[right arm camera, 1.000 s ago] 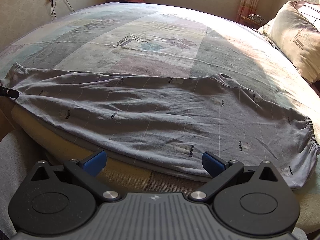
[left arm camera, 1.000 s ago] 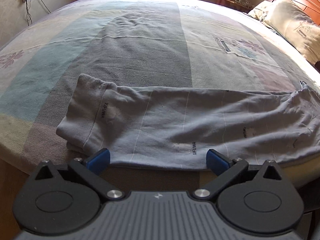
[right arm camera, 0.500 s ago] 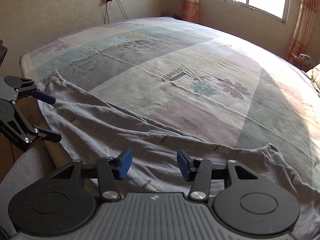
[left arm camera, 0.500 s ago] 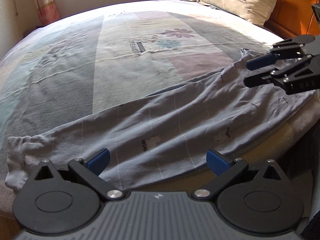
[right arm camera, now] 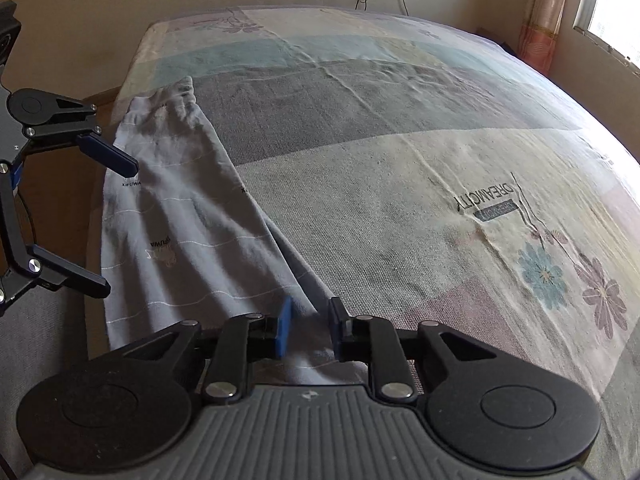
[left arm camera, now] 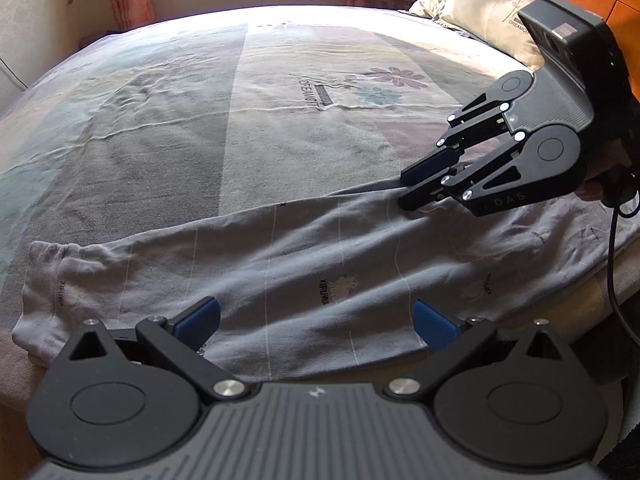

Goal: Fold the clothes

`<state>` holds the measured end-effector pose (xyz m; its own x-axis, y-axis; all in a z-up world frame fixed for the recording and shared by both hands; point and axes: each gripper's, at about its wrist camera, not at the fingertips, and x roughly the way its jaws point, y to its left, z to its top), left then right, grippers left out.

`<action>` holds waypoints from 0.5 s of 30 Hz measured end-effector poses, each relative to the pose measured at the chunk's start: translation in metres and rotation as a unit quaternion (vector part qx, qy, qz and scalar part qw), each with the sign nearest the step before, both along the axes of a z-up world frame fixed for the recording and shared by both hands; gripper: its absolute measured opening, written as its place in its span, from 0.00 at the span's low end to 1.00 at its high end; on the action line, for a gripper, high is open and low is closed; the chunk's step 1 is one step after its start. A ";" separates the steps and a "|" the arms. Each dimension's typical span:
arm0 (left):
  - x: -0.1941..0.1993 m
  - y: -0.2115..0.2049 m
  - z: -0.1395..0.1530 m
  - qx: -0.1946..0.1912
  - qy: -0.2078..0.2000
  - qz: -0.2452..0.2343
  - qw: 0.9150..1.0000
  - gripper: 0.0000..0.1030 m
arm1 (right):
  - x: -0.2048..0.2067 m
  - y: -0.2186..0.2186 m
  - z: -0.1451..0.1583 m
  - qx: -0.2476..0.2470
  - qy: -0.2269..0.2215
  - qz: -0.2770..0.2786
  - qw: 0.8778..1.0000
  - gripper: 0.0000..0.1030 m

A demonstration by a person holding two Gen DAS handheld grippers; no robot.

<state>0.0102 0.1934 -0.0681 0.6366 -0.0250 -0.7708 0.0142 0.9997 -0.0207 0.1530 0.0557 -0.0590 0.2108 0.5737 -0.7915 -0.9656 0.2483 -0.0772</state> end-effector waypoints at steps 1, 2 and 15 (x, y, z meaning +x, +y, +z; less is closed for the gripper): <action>0.000 -0.001 0.000 -0.001 0.000 -0.003 1.000 0.99 | 0.001 0.000 -0.002 -0.004 0.000 0.002 1.000 0.23; 0.000 -0.001 -0.001 -0.002 0.000 -0.005 1.000 0.99 | 0.002 0.001 -0.003 -0.007 0.002 0.003 1.000 0.24; -0.005 -0.004 -0.002 -0.008 0.002 -0.012 1.000 0.99 | 0.014 0.011 -0.005 -0.002 -0.013 -0.021 1.000 0.07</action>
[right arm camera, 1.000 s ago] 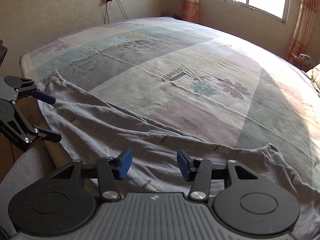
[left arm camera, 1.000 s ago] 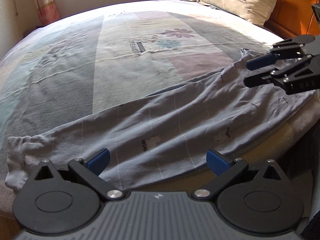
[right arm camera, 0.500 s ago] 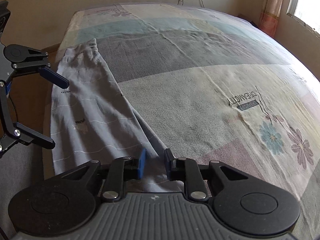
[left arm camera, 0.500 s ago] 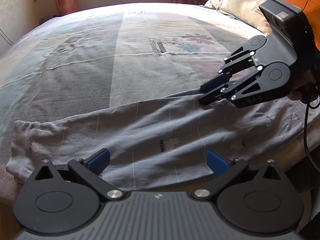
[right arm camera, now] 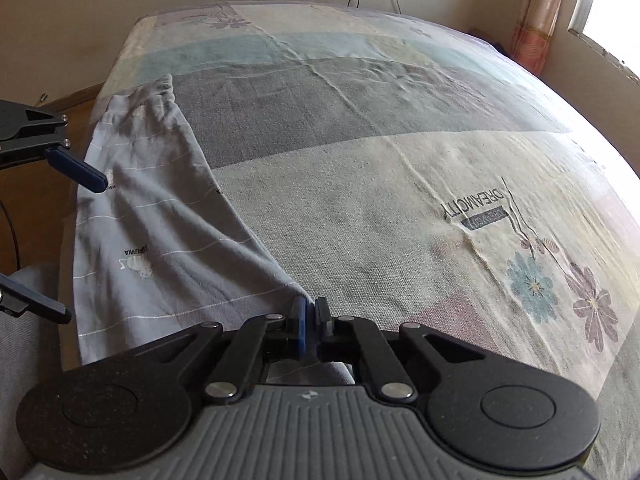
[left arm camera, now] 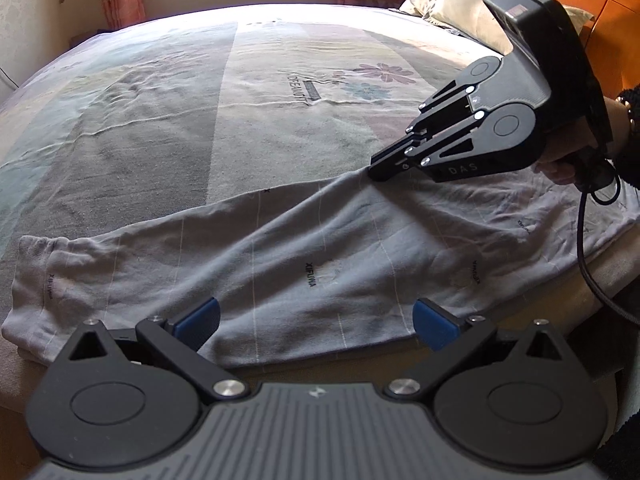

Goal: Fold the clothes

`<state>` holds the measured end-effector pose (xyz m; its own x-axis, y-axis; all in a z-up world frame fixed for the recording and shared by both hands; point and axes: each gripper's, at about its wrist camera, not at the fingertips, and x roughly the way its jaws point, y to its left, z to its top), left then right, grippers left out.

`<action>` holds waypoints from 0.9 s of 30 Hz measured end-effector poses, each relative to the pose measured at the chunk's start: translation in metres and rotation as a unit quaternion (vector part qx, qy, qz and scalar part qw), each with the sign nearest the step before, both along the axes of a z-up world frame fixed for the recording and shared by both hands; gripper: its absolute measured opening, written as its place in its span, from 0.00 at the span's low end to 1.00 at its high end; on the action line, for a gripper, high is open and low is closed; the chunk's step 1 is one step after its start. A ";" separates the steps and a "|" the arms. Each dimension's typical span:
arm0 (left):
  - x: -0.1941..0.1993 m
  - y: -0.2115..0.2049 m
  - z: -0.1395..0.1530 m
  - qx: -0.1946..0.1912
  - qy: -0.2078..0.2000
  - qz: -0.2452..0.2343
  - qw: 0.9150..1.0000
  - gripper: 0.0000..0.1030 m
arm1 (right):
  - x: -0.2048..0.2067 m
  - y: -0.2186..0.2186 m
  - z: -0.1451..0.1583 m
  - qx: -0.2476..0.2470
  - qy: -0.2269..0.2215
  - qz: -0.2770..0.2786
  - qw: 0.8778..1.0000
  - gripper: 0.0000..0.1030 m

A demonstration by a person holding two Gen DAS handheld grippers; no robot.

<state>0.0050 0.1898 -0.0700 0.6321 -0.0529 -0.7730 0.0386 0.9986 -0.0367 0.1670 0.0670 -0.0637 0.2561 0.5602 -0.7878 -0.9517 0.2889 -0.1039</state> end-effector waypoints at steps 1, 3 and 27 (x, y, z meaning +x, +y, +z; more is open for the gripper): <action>-0.001 0.000 0.000 0.001 0.000 -0.001 1.000 0.99 | -0.001 -0.001 0.000 0.001 0.000 -0.007 1.000 0.09; -0.003 -0.001 0.000 0.003 0.001 -0.003 1.000 0.99 | -0.008 -0.008 0.009 0.008 -0.013 -0.020 1.000 0.11; -0.006 -0.022 0.010 0.008 -0.010 -0.039 0.999 0.99 | -0.141 -0.081 -0.002 -0.068 -0.053 0.031 0.996 0.01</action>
<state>-0.0009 0.1676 -0.0599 0.6413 -0.0895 -0.7621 0.1168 0.9930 -0.0183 0.0255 -0.0145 -0.0653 0.3094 0.4671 -0.8283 -0.9491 0.2061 -0.2383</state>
